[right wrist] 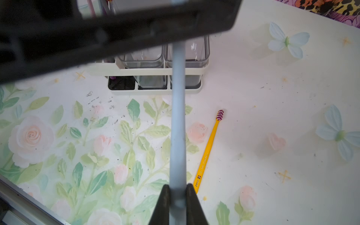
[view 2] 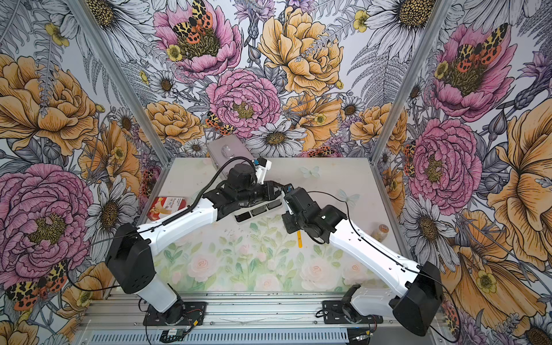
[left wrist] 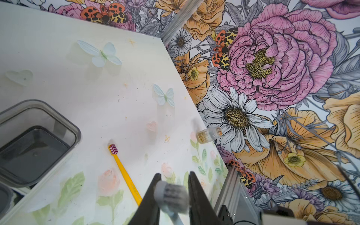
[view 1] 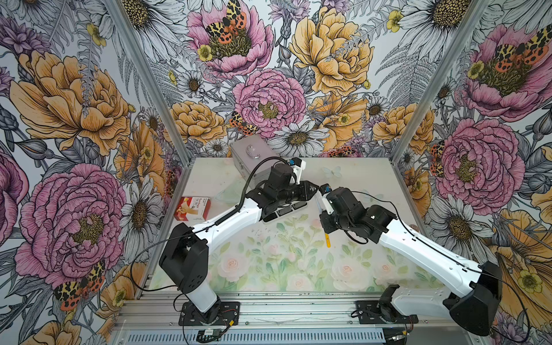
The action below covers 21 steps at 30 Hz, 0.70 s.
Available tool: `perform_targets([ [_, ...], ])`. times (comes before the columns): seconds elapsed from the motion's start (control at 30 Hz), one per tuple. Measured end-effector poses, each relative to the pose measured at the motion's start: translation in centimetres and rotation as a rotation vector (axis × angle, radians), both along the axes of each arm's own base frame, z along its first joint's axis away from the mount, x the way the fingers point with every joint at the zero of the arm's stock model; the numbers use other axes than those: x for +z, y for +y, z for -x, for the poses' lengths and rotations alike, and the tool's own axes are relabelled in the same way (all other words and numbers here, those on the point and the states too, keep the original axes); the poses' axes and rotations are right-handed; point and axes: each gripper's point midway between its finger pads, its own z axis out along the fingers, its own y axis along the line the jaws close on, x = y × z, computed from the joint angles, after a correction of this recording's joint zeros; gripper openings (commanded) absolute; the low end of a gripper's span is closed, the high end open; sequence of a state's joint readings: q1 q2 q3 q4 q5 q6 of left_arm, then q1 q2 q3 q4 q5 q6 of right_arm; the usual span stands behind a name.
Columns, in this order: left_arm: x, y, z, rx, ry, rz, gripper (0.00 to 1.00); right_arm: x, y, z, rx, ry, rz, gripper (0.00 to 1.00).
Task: Place the toothbrush into the toothbrush holder
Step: Pick up the toothbrush from the center of the board.
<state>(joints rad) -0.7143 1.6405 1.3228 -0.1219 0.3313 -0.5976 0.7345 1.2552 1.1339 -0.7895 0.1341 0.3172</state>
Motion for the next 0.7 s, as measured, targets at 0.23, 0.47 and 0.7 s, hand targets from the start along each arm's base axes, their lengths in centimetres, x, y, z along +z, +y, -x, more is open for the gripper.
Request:
perform_targets([
  [0.23,0.5,-0.3,0.2,-0.016,-0.012,0.010,0.00,-0.1,-0.1,0.1,-0.003,0.007,-0.001,0.00],
  [0.47,1.3,-0.3,0.7,-0.034,-0.055,0.003,0.00,0.4,-0.4,0.5,-0.002,-0.010,-0.019,0.30],
  [0.7,3.6,2.5,1.5,0.024,-0.212,-0.066,0.00,3.2,-1.4,1.0,-0.019,-0.095,-0.067,0.47],
])
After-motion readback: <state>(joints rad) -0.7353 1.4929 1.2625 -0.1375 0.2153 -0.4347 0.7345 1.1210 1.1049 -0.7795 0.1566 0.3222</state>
